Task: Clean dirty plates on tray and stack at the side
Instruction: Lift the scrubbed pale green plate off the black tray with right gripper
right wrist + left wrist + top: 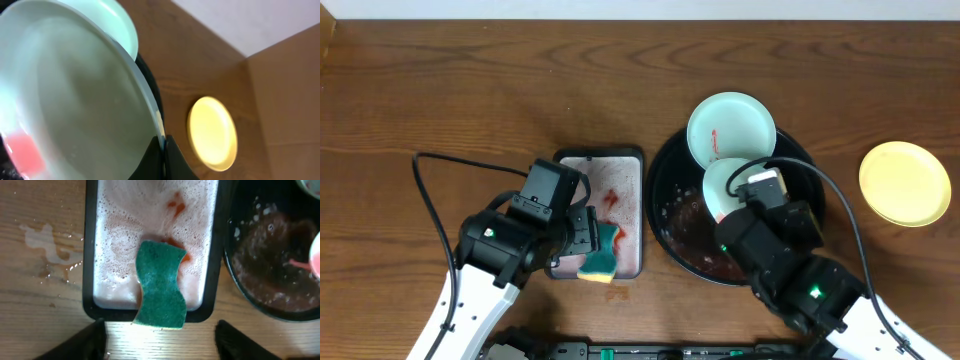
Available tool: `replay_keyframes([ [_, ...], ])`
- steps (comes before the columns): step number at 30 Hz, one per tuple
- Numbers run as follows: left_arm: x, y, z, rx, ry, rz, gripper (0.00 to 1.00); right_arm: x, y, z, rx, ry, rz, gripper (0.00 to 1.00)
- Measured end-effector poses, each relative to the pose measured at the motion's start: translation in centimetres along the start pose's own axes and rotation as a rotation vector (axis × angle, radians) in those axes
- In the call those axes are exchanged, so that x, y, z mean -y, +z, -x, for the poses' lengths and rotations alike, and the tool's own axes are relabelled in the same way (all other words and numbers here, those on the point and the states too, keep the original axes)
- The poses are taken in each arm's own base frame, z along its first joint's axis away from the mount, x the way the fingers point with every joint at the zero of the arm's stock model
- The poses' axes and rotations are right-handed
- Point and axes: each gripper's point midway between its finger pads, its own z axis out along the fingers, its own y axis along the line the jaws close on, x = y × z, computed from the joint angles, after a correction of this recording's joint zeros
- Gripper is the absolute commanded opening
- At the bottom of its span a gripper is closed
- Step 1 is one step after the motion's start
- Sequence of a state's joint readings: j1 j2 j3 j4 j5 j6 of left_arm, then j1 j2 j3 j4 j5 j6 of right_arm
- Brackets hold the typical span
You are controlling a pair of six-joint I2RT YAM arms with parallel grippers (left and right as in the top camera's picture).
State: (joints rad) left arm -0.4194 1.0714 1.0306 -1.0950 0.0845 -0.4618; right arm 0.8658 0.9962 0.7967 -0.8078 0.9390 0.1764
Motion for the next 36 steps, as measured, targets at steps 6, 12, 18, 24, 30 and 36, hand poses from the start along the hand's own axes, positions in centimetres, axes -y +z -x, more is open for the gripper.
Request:
replay_keyframes([
  [6, 0.0, 0.0, 0.0, 0.000, -0.003, 0.000, 0.82, 0.1, -1.0, 1.2, 0.052, -0.064, -0.022, 0.01],
  [12, 0.0, 0.0, 0.0, 0.000, -0.003, 0.000, 0.82, 0.4, -1.8, 2.5, 0.083, -0.095, -0.025, 0.01],
  [18, 0.0, 0.0, 0.0, 0.000, -0.003, 0.000, 0.83, 0.8, -2.1, 3.1, 0.098, -0.114, -0.038, 0.01],
  [24, 0.0, 0.0, 0.0, 0.000, -0.003, 0.000, 0.83, 0.5, -3.5, 4.0, 0.164, -0.197, -0.076, 0.01],
  [30, 0.0, 0.0, 0.0, 0.000, -0.003, 0.000, 0.83, 0.3, -4.9, 4.7, 0.220, -0.244, -0.110, 0.01],
  [36, 0.0, 0.0, 0.0, 0.000, -0.003, 0.000, 0.83, 0.3, -5.3, 5.3, 0.246, -0.230, -0.126, 0.01],
])
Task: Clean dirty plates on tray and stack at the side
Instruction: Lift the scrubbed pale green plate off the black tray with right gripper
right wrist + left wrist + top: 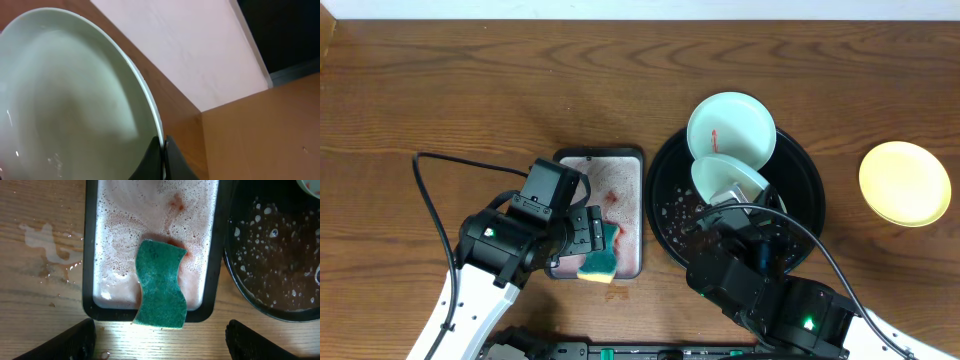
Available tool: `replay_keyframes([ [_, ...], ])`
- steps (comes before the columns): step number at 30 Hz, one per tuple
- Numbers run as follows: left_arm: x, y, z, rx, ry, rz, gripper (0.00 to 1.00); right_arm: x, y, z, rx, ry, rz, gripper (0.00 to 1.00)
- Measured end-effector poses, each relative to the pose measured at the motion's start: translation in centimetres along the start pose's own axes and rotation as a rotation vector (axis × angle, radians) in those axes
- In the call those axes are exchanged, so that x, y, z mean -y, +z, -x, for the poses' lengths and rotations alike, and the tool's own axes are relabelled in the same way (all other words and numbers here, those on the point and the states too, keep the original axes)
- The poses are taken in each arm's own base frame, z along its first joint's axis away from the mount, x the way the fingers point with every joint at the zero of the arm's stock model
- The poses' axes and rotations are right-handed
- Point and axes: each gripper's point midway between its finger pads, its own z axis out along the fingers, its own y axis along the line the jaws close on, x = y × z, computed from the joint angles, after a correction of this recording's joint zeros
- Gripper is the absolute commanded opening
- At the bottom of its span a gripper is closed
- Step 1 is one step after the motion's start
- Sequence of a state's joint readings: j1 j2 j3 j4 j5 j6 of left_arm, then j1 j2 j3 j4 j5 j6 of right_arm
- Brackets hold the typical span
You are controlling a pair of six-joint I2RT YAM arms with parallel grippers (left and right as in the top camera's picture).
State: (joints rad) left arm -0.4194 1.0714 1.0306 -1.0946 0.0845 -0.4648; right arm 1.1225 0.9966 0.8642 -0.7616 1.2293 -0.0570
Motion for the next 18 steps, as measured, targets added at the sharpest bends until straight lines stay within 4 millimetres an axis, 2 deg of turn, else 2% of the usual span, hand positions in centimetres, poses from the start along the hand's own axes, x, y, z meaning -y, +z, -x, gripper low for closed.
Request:
replay_keyframes([
  [18, 0.00, 0.00, 0.00, 0.000, 0.000, 0.000, 0.84, 0.31, 0.03, 0.05, -0.002, -0.037, -0.024, 0.01],
])
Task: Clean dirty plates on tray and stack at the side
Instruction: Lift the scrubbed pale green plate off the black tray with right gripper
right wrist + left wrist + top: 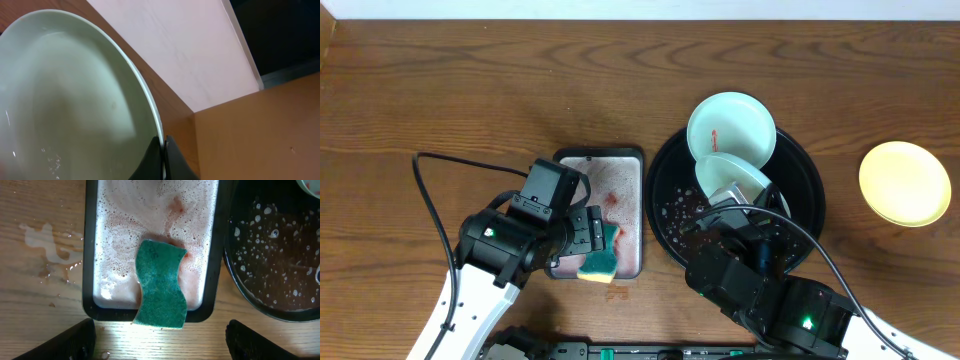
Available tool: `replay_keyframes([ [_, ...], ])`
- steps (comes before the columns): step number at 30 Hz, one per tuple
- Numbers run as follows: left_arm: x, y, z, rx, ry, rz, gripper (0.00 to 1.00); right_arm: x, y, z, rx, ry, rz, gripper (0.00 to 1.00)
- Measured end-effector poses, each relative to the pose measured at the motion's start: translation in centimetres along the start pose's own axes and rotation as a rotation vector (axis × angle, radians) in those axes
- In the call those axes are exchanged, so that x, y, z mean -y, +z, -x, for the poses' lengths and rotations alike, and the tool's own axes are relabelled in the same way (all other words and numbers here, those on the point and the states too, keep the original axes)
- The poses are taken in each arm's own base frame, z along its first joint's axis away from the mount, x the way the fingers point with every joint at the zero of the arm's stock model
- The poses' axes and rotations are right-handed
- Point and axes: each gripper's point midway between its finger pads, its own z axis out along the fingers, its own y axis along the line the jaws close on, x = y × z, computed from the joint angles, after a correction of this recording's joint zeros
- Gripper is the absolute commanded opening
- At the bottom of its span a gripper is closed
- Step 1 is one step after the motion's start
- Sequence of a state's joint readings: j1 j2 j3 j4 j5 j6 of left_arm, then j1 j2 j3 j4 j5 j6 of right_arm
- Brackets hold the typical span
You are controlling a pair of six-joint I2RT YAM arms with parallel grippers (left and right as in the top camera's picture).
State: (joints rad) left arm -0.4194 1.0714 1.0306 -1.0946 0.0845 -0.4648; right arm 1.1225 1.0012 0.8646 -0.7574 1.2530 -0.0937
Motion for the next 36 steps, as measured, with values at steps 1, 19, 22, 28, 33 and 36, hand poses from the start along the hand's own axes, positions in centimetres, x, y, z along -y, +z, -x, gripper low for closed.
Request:
replay_keyframes([
  [1, 0.00, 0.00, -0.01, 0.000, 0.000, 0.000, 0.83, 0.01, 0.00, 0.00, 0.000, -0.002, 0.000, 0.01],
  [19, 0.00, 0.01, 0.00, 0.000, 0.000, 0.000, 0.84, 0.01, 0.00, 0.00, 0.000, -0.016, 0.000, 0.01],
  [22, 0.00, 0.00, 0.00, 0.000, 0.000, 0.000, 0.84, 0.01, 0.00, 0.00, 0.000, -0.018, 0.000, 0.01],
  [28, 0.00, 0.00, 0.00, 0.000, 0.000, 0.000, 0.84, 0.01, 0.00, 0.00, 0.000, -0.020, 0.000, 0.01],
  [33, 0.00, 0.00, 0.00, 0.000, 0.000, 0.000, 0.84, 0.01, 0.00, 0.00, 0.000, -0.020, 0.000, 0.01],
  [36, 0.00, 0.00, 0.00, 0.000, 0.000, 0.000, 0.84, 0.01, 0.00, 0.00, 0.000, -0.020, 0.000, 0.01],
])
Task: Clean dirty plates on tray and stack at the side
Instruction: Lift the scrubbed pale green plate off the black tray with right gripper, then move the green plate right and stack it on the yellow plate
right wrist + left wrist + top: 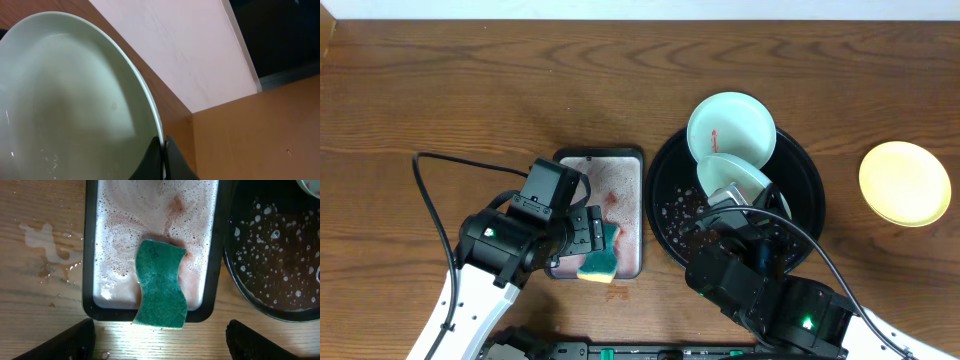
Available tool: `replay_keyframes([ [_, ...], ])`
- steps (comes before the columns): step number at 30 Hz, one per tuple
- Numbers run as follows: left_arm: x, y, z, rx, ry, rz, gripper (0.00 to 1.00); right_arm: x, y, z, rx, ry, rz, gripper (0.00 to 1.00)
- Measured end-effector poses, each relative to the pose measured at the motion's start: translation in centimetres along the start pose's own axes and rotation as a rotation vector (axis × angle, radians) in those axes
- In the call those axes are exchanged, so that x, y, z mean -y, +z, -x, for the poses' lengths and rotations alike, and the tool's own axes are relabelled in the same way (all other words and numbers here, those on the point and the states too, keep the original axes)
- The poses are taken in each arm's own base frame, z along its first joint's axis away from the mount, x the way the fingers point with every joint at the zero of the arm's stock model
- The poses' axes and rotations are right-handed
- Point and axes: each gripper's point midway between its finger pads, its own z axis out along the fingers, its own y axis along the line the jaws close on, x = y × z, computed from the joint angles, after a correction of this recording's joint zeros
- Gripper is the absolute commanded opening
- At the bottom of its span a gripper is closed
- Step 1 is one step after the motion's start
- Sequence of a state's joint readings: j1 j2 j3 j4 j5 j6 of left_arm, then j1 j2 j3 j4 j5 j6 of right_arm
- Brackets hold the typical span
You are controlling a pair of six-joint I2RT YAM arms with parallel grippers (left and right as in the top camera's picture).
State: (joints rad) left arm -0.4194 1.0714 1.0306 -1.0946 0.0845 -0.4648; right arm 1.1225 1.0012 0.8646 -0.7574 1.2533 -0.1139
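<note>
My right gripper (163,155) is shut on the rim of a pale green plate (70,100), holding it tilted over the round black tray (810,205). In the overhead view that held plate (728,176) shows wet and without red marks. A second pale green plate (731,126) with a red smear leans on the tray's far rim. The green sponge (160,285) lies in a rectangular black tray (89,255) of pinkish foam. My left gripper (160,342) hangs open just short of the sponge's near end, holding nothing.
A yellow plate (905,183) sits alone on the table at the right. The round tray's bottom (272,255) holds reddish soapy water. A small puddle (47,245) lies on the wood left of the rectangular tray.
The held plate has shifted very slightly in the right wrist view. The left gripper, the sponge and both trays are as they were.
At first my right gripper held the plate low in the round tray, a pink smear on it, with the left fingers closer together over the sponge. Then the plate was raised and tilted with no smear showing, the left fingers wider apart. It has stayed so.
</note>
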Motion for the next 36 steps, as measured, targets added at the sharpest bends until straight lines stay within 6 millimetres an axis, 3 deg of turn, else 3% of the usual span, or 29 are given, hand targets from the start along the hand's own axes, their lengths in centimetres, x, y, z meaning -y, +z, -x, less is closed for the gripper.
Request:
replay_keyframes([
  [17, 0.0, 0.0, 0.0, 0.000, 0.000, 0.000, 0.84, 0.0, 0.0, 0.1, 0.003, 0.012, 0.000, 0.01],
  [21, 0.0, 0.0, 0.0, 0.000, 0.000, 0.000, 0.84, 0.4, 0.6, -0.5, -0.026, 0.102, -0.014, 0.01],
  [26, 0.0, 0.0, 0.0, 0.000, 0.000, 0.000, 0.84, 0.9, 3.7, -4.1, -0.198, 0.349, 0.011, 0.01],
  [32, 0.0, 0.0, 0.0, 0.000, 0.000, 0.000, 0.84, 0.7, 8.5, -9.5, -0.447, 0.762, 0.159, 0.01],
  [36, 0.0, 0.0, 0.0, 0.000, 0.000, 0.000, 0.84, 2.4, 10.5, -14.0, -0.569, 1.031, 0.201, 0.01],
])
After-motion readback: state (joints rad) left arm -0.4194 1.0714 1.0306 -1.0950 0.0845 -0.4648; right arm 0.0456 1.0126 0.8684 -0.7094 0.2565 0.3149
